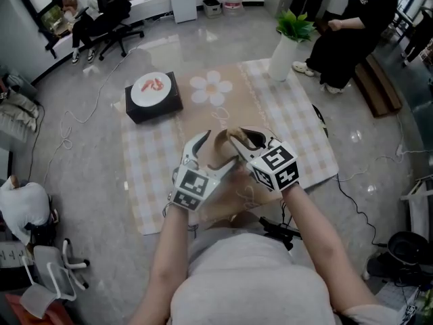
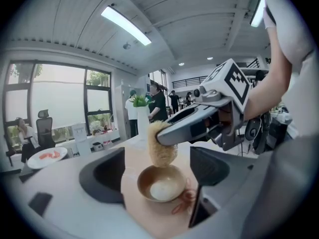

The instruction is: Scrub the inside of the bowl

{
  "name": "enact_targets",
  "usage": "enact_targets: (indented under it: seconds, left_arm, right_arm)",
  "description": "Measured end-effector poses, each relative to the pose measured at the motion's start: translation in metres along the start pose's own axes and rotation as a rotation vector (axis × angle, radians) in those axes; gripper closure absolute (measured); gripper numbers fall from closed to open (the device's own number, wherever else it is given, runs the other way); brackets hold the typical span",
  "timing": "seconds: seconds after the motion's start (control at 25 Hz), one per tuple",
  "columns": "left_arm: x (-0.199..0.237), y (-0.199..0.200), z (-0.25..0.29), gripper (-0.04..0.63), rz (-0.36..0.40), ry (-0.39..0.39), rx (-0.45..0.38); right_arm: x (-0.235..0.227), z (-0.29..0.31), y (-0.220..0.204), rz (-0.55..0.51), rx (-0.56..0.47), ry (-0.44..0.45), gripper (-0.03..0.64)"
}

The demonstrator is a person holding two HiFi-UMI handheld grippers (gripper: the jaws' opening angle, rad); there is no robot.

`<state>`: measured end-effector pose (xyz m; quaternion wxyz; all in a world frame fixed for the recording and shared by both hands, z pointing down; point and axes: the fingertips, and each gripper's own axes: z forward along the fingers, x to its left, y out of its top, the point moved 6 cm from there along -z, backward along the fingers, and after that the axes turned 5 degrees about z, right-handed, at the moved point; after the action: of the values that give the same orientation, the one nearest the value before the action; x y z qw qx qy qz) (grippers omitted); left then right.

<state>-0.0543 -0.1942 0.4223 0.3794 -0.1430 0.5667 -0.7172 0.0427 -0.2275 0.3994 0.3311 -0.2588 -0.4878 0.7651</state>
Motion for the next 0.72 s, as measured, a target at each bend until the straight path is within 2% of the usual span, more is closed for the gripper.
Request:
enact_targets:
  seconds: [0.04, 0.12, 0.2, 0.48, 0.56, 0.72]
  left_arm:
    - [0.000, 0.004, -0.003, 0.193, 0.001, 0.022, -0.014]
    - [0.002, 0.013, -0.008, 0.317, -0.005, 0.068, -0.053]
    - [0.004, 0.021, -0.013, 0.355, -0.018, 0.102, -0.086]
    - [0.016, 0.045, -0.026, 0.563, -0.026, 0.252, -0.135]
    - [0.019, 0.052, -0.029, 0.584, -0.022, 0.272, -0.148]
    - [0.018, 0.066, -0.031, 0.586, 0.006, 0.286, -0.169]
  right_arm:
    - [0.001, -0.004, 0.003, 0.001, -0.013, -0.002, 0.523]
    - [0.004, -0.011, 0.009, -0.001, -0.036, -0.008, 0.523]
    - [0.007, -0.018, 0.014, -0.006, -0.056, -0.017, 0.523]
    - [0.015, -0.034, 0.035, -0.029, -0.132, -0.042, 0.525]
    - [0.016, -0.036, 0.042, -0.050, -0.160, -0.052, 0.525]
    - [0.020, -0.044, 0.055, -0.054, -0.231, -0.067, 0.525]
